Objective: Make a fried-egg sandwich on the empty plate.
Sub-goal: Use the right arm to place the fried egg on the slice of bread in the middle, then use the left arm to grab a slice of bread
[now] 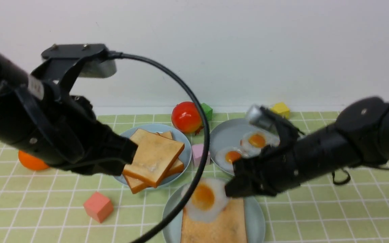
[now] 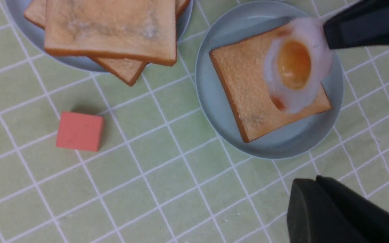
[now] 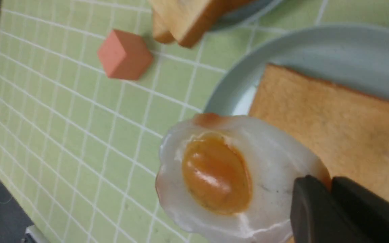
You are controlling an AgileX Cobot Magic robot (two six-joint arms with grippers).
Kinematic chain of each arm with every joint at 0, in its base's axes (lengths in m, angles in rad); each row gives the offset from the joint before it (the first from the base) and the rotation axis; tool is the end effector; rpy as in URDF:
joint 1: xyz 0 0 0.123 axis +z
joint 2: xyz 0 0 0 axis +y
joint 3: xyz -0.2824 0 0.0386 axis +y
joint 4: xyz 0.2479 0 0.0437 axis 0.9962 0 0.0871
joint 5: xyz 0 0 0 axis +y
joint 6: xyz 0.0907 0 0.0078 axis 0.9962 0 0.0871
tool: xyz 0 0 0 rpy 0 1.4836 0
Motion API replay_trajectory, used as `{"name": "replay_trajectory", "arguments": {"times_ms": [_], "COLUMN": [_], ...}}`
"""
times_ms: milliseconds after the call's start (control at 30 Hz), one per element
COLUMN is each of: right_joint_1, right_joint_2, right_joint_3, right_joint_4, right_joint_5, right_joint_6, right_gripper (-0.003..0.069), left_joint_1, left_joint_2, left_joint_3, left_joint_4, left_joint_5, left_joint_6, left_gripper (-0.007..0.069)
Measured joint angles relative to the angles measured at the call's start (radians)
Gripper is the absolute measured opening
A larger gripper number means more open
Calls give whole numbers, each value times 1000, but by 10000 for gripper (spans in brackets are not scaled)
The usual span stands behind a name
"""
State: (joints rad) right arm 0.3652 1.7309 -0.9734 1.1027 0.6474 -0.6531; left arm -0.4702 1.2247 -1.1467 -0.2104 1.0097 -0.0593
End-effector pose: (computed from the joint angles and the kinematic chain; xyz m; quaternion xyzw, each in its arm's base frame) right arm 0.2951 0.1654 0.1925 -0.0848 0.9204 0.3469 0.1589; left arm 0.2067 -0.1231 0.3510 0.1667 0.9401 -0.1707 0.2436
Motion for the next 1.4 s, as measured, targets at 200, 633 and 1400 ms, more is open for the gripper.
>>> {"name": "replay_trajectory", "arguments": {"times_ms": [200, 633, 1400], "right_joint_1": [3, 3, -13], "right_joint_2": [23, 66, -607], "right_joint_3": [66, 66, -180], "right_joint_4": [33, 107, -562], "right_joint_5": [-76, -107, 347], "right_joint_6": [0, -30, 87], "right_gripper": [62, 161, 470], "left_joint_1": [0, 0, 322], "left_joint_2": [-5, -5, 294], "left_joint_3": [22, 23, 23], "left_joint_4": [0, 2, -358], "left_joint_5": [-12, -36, -121], "left_joint_6": [-1, -3, 172], "left_gripper": [24, 29, -13]}}
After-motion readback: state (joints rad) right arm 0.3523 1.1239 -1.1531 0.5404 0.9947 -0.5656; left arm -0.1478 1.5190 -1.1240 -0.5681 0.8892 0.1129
